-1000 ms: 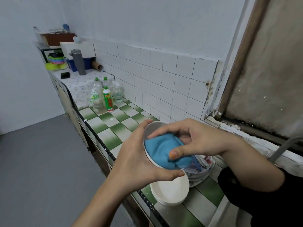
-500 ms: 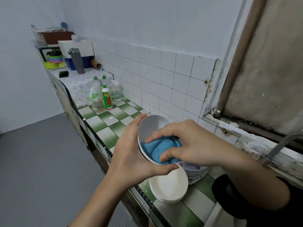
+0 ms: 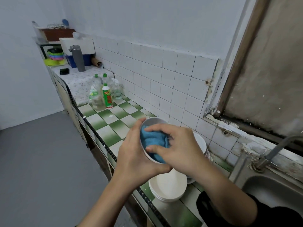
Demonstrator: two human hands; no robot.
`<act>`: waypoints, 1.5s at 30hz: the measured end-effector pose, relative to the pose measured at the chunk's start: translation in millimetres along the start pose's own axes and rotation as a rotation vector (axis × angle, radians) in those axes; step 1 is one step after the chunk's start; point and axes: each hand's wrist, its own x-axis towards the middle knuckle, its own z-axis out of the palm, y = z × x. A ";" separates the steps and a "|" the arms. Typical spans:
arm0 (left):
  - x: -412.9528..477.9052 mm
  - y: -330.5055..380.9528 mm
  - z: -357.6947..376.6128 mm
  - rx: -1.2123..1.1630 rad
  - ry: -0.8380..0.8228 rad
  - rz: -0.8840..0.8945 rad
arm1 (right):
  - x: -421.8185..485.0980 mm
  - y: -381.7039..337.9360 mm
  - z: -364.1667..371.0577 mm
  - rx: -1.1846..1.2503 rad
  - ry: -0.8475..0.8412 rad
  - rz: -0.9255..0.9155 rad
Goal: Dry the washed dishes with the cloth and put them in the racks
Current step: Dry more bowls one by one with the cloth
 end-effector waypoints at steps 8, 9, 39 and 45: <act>-2.4 -5.8 -4.0 -0.023 -0.021 0.051 | 4.2 2.9 -23.3 -0.031 -0.055 0.034; -2.4 -3.2 -3.0 0.004 -0.025 0.081 | 4.0 -0.7 -19.9 -0.209 -0.027 0.042; 7.7 -4.3 -7.0 0.069 0.022 0.054 | 14.2 4.8 19.6 0.158 0.300 0.010; 7.7 -6.4 -12.9 0.062 0.024 0.002 | 13.8 4.4 11.4 0.336 -0.108 -0.064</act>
